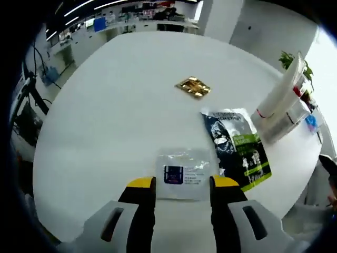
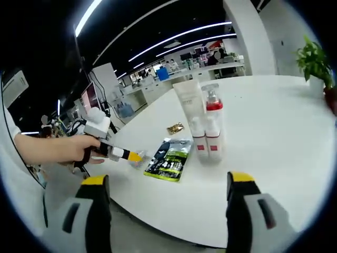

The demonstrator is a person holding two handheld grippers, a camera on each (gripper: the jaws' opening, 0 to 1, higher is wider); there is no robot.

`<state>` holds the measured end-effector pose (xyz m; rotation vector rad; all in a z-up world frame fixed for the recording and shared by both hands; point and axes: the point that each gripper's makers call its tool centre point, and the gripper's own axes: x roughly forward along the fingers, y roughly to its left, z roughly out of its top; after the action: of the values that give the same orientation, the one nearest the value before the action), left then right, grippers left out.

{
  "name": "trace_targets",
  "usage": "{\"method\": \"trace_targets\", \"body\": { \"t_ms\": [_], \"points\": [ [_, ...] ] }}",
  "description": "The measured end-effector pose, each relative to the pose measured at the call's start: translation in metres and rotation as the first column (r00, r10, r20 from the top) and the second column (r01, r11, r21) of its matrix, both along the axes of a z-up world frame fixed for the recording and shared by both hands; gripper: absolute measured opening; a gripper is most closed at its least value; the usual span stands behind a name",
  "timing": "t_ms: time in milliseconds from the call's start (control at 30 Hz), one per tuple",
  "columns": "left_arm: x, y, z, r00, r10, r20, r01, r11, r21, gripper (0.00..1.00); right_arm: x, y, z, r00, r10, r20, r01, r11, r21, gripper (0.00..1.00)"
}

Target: Arrange the skincare products in the storage area until every visible bottle or jar stands upright without overlapping.

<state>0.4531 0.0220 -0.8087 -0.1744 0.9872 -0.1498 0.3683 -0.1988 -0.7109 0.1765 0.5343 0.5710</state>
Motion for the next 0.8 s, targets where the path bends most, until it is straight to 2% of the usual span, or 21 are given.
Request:
{"method": "trace_targets", "body": {
  "t_ms": [233, 400, 533, 700, 800],
  "points": [
    [0.000, -0.004, 0.001, 0.996, 0.090, -0.004, -0.090, 0.995, -0.035, 0.38, 0.000, -0.001, 0.000, 1.000, -0.004, 0.002, 0.004, 1.000, 0.001, 0.92],
    [-0.002, -0.004, -0.002, 0.995, 0.103, 0.002, -0.103, 0.994, 0.020, 0.38, 0.000, -0.001, 0.001, 1.000, -0.006, 0.003, 0.006, 1.000, 0.002, 0.92],
    [-0.004, -0.010, -0.004, 0.993, 0.121, 0.003, -0.121, 0.992, 0.017, 0.38, 0.000, -0.001, 0.000, 1.000, -0.008, 0.002, 0.008, 1.000, 0.003, 0.92],
    [-0.007, -0.017, -0.008, 0.995, 0.096, 0.001, -0.096, 0.994, 0.052, 0.38, 0.000, -0.001, 0.000, 1.000, -0.009, 0.000, 0.009, 1.000, 0.004, 0.92],
    [-0.006, -0.013, -0.010, 0.996, 0.091, 0.018, -0.092, 0.992, 0.091, 0.38, 0.001, -0.002, 0.000, 1.000, -0.012, 0.001, 0.012, 1.000, 0.005, 0.92]
  ]
}}
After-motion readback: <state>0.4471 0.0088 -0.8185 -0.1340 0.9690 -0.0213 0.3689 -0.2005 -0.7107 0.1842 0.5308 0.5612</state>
